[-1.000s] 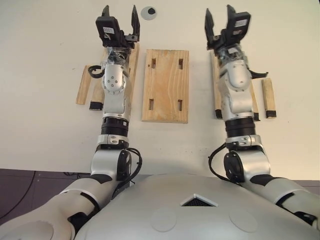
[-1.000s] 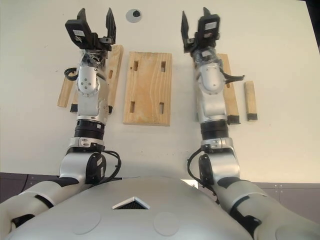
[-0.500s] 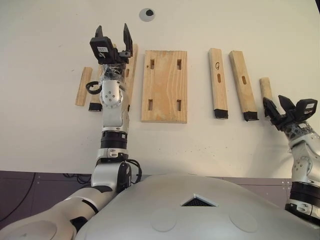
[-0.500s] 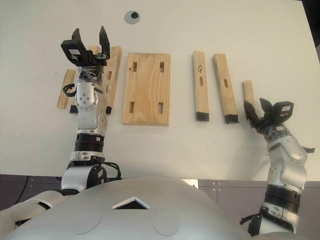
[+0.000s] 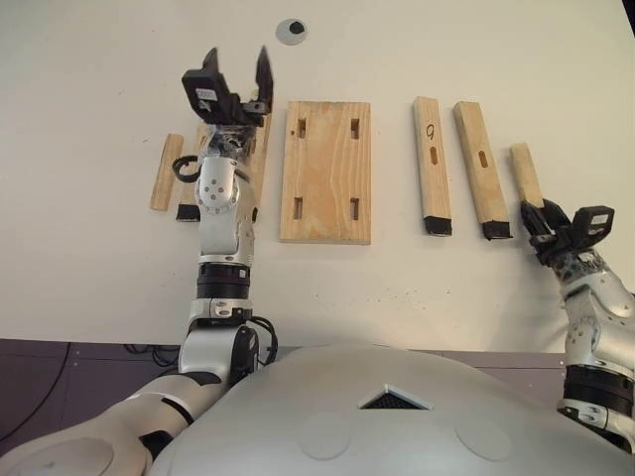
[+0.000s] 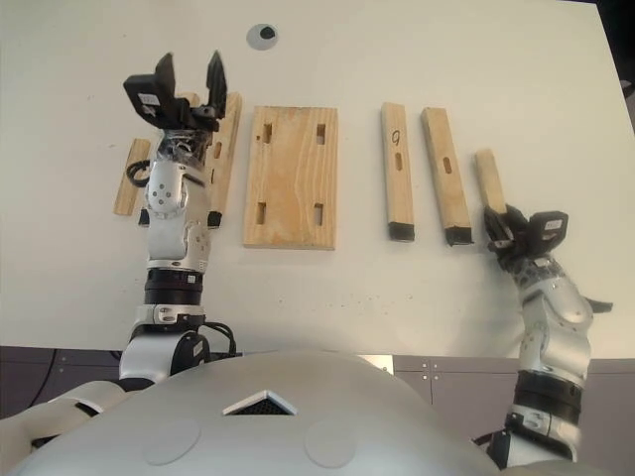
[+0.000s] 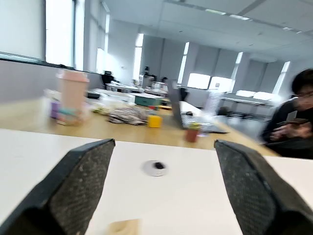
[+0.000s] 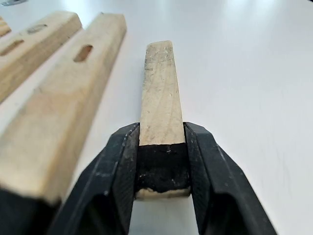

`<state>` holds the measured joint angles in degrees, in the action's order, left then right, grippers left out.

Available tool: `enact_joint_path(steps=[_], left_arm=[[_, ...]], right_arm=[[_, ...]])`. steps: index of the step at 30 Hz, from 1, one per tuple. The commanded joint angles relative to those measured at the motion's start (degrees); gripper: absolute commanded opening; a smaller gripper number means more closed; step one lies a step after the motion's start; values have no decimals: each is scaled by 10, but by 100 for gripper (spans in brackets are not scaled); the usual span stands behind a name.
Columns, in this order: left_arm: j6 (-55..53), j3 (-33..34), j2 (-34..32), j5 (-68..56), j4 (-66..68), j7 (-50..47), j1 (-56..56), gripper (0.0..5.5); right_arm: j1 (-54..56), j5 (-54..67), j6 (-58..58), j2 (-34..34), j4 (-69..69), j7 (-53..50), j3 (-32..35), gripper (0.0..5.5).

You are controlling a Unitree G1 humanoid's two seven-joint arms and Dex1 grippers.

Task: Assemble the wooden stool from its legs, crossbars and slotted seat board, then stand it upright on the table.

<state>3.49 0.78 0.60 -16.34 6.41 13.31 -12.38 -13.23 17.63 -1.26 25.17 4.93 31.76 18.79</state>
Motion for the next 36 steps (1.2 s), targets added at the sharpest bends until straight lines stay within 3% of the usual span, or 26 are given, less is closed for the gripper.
enact_joint_path(steps=[1,7,15,36], left_arm=[[-185,-33,-5,-174,-138,87,-3,373],[-406,23,28,-417,-195,-20,-33,373],[-470,63,33,-525,-200,-93,-67,373],[-456,73,34,-556,-214,-106,-81,42]], right_arm=[[148,-20,-36,-30,-68,-13,-71,132],[214,18,-3,-54,-146,58,-186,132],[220,27,12,-48,-173,90,-226,132],[220,27,21,-53,-171,90,-244,132]])
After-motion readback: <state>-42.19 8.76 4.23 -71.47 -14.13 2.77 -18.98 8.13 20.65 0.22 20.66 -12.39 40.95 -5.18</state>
